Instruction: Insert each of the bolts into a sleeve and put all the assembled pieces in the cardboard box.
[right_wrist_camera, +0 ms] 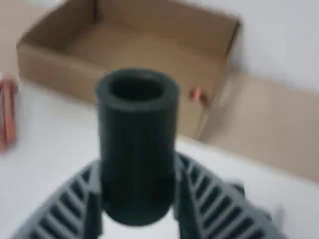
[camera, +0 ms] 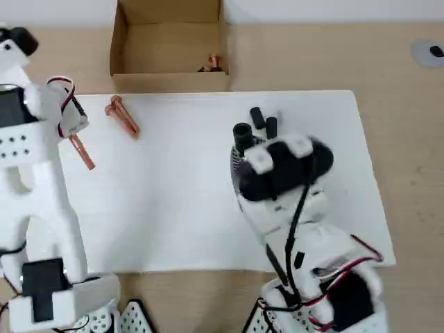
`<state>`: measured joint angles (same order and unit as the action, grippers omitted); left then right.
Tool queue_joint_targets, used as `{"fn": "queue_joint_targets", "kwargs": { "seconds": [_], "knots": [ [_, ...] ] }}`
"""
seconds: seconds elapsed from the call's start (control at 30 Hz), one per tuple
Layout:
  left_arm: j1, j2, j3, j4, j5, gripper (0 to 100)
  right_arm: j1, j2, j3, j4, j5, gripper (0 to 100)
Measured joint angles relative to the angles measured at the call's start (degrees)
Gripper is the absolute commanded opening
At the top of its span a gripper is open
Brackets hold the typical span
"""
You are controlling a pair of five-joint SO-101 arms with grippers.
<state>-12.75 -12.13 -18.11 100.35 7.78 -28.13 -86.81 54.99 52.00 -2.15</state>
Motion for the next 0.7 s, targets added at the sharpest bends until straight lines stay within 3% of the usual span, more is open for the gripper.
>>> {"fn": "queue_joint_targets", "kwargs": {
  "seconds": [0.17, 0.37, 0.7],
  "knots": [
    [3.78, -8.7, 0.0, 0.09, -7.21, 1, -2.99, -13.19, 19.78, -13.54, 1.76, 0.9],
    [10.9, -21.63, -0.09, -0.62, -8.26, 1, -10.73, -16.7, 33.93, -18.9, 1.93, 0.9],
    [13.71, -40.88, 12.57, -14.59, -6.15, 0, -15.38, -16.7, 41.67, -27.87, 3.25, 0.9]
  ]
}}
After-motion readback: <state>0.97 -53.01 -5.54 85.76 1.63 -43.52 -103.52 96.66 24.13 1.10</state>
